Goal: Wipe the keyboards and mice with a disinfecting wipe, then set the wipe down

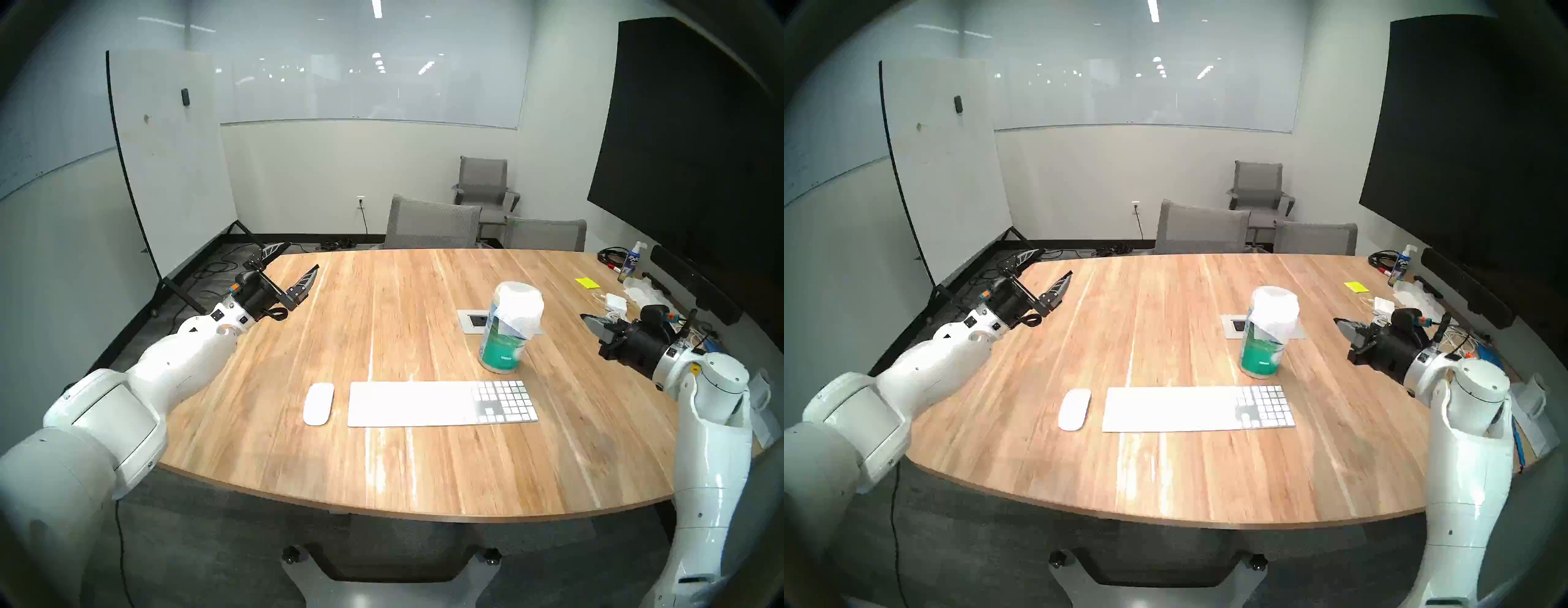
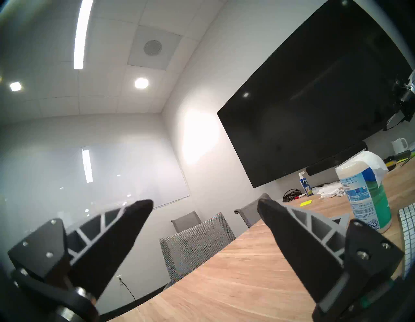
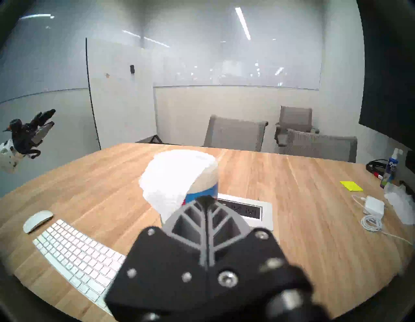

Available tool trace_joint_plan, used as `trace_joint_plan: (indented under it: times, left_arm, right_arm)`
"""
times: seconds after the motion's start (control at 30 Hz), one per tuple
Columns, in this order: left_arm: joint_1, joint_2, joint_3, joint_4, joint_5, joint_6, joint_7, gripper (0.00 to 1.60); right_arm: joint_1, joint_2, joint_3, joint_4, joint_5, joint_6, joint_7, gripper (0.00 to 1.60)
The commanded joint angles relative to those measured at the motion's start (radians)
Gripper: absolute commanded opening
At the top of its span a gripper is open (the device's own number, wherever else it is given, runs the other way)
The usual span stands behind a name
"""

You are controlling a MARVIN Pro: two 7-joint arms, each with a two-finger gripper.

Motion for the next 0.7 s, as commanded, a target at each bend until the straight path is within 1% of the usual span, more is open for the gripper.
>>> trace_joint_plan:
  times: [0.0,0.1,0.23,0.27,0.33,0.37,0.4,0.53,0.67]
  left_arm:
    - [-0.023,0.001,-0.006,-0.007,-0.002,0.001,0.001,1.60]
    - [-0.023,0.001,-0.006,-0.007,-0.002,0.001,0.001,1.60]
    - [-0.024,0.001,-0.006,-0.007,-0.002,0.001,0.001,1.60]
    - [-0.024,0.001,-0.006,-0.007,-0.002,0.001,0.001,1.60]
    - [-0.024,0.001,-0.006,-0.007,-0.002,0.001,0.001,1.60]
    - [-0.024,0.001,-0.006,-0.007,-0.002,0.001,0.001,1.60]
    - [-0.024,0.001,-0.006,-0.007,-0.002,0.001,0.001,1.60]
    - [-0.023,0.001,-0.006,-0.007,-0.002,0.001,0.001,1.60]
    - [-0.023,0.001,-0.006,-0.007,-0.002,0.001,0.001,1.60]
  right_arm:
    - [0.023,0.013,0.018,-0.029,0.018,-0.033,0.019,0.00]
    - [0.013,0.012,0.014,-0.042,0.018,-0.037,0.029,0.00]
    - [0.020,0.019,-0.001,-0.032,0.010,-0.039,0.038,0.00]
    - [0.026,0.020,-0.005,-0.028,0.008,-0.036,0.040,0.00]
    - [0.061,0.029,-0.032,0.026,-0.004,-0.054,0.033,0.00]
    - [0.061,0.029,-0.032,0.026,-0.004,-0.054,0.033,0.00]
    - [0.082,0.036,-0.047,0.054,-0.009,-0.060,0.030,0.00]
    - [0.096,0.040,-0.062,0.053,-0.008,-0.052,0.035,0.00]
    - [0.105,0.031,-0.079,0.049,-0.010,-0.049,0.031,0.00]
